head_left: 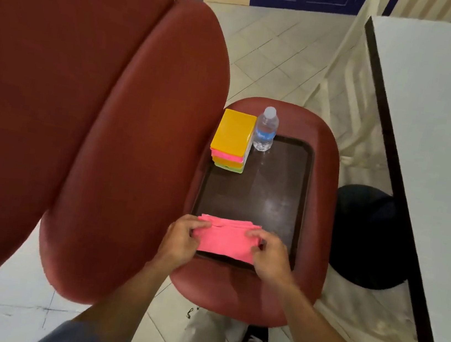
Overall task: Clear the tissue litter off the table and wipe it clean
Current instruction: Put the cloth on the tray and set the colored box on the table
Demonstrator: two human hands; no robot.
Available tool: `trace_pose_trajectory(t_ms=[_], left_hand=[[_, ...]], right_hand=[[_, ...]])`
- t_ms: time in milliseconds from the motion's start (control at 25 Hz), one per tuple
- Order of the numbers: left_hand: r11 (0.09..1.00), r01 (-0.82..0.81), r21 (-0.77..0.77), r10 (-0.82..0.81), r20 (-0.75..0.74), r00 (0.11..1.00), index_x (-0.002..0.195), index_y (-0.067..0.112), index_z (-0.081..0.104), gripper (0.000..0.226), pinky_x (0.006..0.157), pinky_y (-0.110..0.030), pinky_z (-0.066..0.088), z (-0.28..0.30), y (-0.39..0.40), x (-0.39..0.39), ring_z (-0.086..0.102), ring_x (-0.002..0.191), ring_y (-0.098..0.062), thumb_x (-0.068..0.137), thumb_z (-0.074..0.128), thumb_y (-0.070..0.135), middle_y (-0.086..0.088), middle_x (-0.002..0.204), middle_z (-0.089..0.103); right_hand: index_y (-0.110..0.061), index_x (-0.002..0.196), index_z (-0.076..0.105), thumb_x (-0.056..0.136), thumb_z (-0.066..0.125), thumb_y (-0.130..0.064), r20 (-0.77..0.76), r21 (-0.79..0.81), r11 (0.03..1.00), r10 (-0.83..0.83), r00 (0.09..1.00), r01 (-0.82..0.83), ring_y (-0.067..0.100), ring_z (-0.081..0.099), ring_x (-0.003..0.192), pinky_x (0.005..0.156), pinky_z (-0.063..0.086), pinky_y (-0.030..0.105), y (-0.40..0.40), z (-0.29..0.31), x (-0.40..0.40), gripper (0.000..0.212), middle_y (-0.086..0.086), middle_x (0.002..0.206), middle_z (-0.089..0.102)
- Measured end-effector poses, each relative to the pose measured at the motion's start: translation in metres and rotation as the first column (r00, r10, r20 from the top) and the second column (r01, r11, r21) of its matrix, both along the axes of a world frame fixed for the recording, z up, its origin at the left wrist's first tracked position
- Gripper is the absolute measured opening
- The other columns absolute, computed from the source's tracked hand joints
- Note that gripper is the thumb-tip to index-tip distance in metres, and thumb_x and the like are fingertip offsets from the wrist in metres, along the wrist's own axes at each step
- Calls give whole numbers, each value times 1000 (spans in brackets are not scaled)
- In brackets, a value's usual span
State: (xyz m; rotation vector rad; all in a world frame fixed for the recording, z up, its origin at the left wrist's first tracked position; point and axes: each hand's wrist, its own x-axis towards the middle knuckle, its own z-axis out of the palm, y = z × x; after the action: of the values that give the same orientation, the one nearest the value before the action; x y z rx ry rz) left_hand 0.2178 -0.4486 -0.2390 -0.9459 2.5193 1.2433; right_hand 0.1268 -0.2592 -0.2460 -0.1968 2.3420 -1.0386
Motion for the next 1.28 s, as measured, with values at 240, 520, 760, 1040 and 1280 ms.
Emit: trace_pose_trajectory(t_ms=[240,520,760,1040,1280], left_hand=[[995,76,-69,-74,24,997,112,19,73,63,101,-14,37,-49,0,3,60,105,-10,72,42,-19,5,115,62],[996,52,-73,-46,87,995,111,18,74,59,97,-18,40,-73,-7,1,61,105,-17,73,45,-17,2,115,60],[995,63,-73,-56,100,993,111,19,73,57,96,-21,42,-79,-11,-2,61,102,-19,72,48,-14,0,111,61],[999,31,-40,-25,125,992,110,18,73,50,96,-23,41,-76,-11,-5,61,100,-24,75,52,-12,-4,109,57],[994,-97,-60,96,-18,995,107,11,73,36,86,-23,46,-58,-23,-46,63,88,-22,78,61,-6,-8,104,64]], right_hand=[[-12,92,73,71,51,19,12,52,999,-10,1000,9,16,58,81,73,34,-3,-8,-51,8,44,0,88,59],[-10,92,74,67,45,23,-32,55,998,1,999,1,18,63,85,77,39,1,-19,-69,12,51,-2,88,60],[-5,98,74,75,43,23,57,105,994,-33,998,27,17,60,89,80,40,5,-26,-62,9,48,1,94,59],[-39,96,71,79,52,-16,216,182,982,4,976,-44,26,60,105,99,47,35,-28,-67,-3,35,6,111,62],[-14,107,70,86,53,3,112,142,989,-47,993,31,20,61,101,95,46,27,-58,-28,-40,32,4,104,65]])
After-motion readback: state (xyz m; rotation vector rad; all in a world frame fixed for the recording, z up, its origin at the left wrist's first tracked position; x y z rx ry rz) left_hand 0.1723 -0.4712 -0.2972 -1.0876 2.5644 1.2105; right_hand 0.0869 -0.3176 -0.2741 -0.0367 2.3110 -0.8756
